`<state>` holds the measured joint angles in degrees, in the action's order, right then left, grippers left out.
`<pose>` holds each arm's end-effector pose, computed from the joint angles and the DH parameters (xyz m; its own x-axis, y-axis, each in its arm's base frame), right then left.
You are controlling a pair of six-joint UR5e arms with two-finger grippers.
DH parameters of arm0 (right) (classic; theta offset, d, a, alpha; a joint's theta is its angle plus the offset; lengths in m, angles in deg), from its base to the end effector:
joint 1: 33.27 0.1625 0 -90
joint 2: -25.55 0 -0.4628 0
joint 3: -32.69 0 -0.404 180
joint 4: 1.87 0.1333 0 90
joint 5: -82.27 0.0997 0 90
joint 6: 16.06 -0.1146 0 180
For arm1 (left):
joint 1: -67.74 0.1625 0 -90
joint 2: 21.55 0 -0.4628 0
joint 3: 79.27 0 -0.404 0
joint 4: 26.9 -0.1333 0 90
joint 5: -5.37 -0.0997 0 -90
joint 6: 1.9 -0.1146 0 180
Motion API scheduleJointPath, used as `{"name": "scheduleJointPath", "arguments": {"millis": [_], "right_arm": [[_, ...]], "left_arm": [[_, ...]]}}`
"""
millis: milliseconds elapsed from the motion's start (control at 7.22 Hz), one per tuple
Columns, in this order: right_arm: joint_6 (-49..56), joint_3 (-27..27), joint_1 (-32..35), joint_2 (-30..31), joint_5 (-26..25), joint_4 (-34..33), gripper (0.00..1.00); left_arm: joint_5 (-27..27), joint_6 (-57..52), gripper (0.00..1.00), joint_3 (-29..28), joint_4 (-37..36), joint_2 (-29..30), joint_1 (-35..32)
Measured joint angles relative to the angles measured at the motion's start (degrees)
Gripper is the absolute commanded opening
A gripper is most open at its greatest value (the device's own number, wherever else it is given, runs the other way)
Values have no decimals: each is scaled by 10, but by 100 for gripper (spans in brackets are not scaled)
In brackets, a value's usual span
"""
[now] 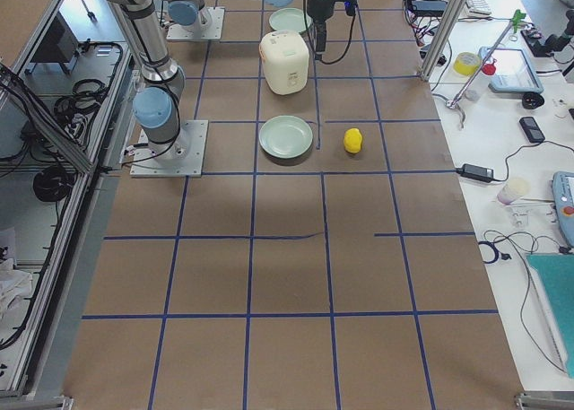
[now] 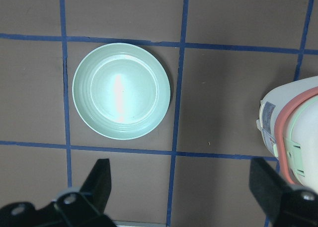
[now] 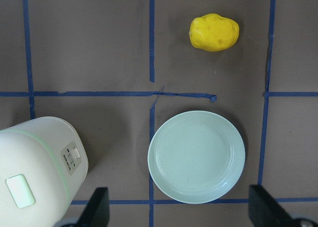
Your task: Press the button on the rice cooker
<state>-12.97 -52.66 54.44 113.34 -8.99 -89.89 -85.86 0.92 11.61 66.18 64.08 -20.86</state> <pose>0.1098 -0.5269 0.5284 -0.9997 -0.0138 0.0224 -0.0140 0.9999 -0.0068 -0.1194 -0.4716 0.5347 -0.9971 -0.0737 -0.0211 -0.0736 0.9973 -0.0082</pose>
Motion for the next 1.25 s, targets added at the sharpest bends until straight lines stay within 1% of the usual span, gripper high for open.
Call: {"name": "scheduleJointPath", "arguments": {"millis": [415,554,692,831,1108,1246], "right_arm": [[0,0,0,1,1,4,100],[0,1,0,1,1,5,93],[-1,2,1,2,3,5,83],[-2,3,2,2,5,5,69],[-4,2,9,2,30,6,35],[-11,2,22,2,43,5,25]], "left_arm": [[0,0,100,0,0,0,0],[0,0,100,0,0,0,0],[0,0,100,0,0,0,0],[0,0,100,0,0,0,0],[0,0,100,0,0,0,0],[0,0,100,0,0,0,0]]}}
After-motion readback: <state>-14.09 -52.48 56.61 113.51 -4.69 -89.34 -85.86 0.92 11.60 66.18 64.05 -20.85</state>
